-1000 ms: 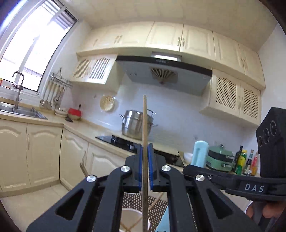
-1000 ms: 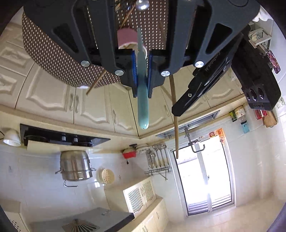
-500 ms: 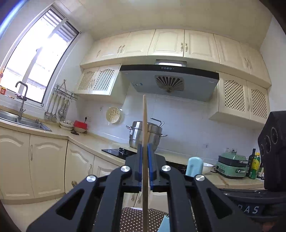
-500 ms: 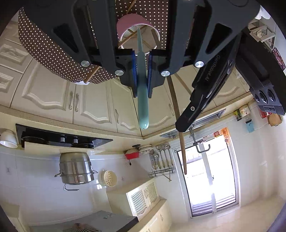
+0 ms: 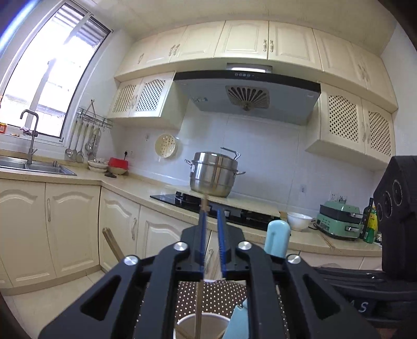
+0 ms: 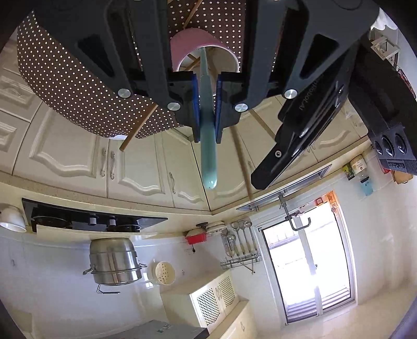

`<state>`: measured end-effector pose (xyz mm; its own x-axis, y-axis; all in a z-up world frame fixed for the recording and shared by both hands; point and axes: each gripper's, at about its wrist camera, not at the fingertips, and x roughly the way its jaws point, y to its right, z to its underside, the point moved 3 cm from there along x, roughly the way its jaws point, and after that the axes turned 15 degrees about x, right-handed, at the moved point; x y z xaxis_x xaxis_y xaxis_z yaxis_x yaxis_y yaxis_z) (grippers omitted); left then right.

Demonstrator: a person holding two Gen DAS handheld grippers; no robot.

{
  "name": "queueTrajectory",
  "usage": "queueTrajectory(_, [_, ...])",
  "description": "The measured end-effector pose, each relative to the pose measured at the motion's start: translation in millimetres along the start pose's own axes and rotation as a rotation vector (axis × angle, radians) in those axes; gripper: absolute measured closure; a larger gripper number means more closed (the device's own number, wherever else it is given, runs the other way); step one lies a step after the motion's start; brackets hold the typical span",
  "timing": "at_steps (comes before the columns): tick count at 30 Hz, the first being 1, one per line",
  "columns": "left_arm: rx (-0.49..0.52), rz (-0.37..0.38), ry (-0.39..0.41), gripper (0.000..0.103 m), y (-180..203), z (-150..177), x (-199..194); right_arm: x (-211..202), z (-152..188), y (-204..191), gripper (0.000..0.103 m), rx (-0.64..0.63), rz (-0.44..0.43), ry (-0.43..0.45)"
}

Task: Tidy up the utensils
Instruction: 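Lower the knife and chopstick into the cup and open both tools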

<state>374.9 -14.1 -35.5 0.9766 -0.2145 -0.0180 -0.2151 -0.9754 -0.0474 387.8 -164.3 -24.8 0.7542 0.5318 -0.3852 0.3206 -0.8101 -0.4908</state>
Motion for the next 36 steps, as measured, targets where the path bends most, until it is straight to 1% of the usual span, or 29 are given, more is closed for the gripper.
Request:
queueTrajectory(2, [-0.002, -0.006, -0.006, 0.077, -2, 1, -4, 0, 0, 2, 0.093, 0.006, 0.003, 0.0])
queueTrajectory(4, [0.001, -0.007, -0.022, 0.077, -4, 2, -7, -1, 1, 2, 0.093, 0.01, 0.011, 0.003])
queueTrajectory(6, [0.006, -0.016, -0.034, 0.074, -5, 2, -11, -1, 2, 1, 0.093, 0.012, 0.015, 0.002])
queueTrajectory(11, [0.025, -0.026, -0.066, 0.071, -6, 3, -18, -2, 5, -1, 0.093, 0.012, 0.025, 0.004])
queueTrajectory(14, [0.031, -0.031, -0.082, 0.066, -6, 3, -23, -3, 7, -2, 0.093, 0.017, 0.034, 0.008])
queueTrajectory(20, [0.045, -0.046, -0.106, 0.063, -10, 3, -32, -4, 10, -1, 0.092, 0.03, 0.058, 0.012])
queueTrajectory(24, [0.04, -0.059, -0.114, 0.058, -13, 0, -39, -9, 14, -4, 0.092, 0.021, 0.085, 0.019])
queueTrajectory(28, [0.047, -0.082, -0.124, 0.056, -15, -2, -47, -14, 15, -10, 0.09, 0.023, 0.088, 0.027])
queueTrajectory(30, [0.048, -0.083, -0.129, 0.054, -15, -4, -51, -20, 15, -13, 0.077, 0.02, 0.091, 0.041])
queueTrajectory(31, [0.048, -0.085, -0.132, 0.054, -15, -4, -53, -23, 15, -15, 0.06, 0.02, 0.09, 0.051])
queueTrajectory(32, [0.045, -0.085, -0.13, 0.052, -15, -6, -56, -27, 15, -16, 0.056, 0.016, 0.101, 0.067])
queueTrajectory(33, [0.043, -0.089, -0.129, 0.05, -16, -7, -59, -30, 15, -19, 0.056, 0.011, 0.098, 0.072])
queueTrajectory(36, [0.047, -0.093, -0.129, 0.05, -15, -11, -66, -38, 16, -23, 0.056, 0.01, 0.094, 0.075])
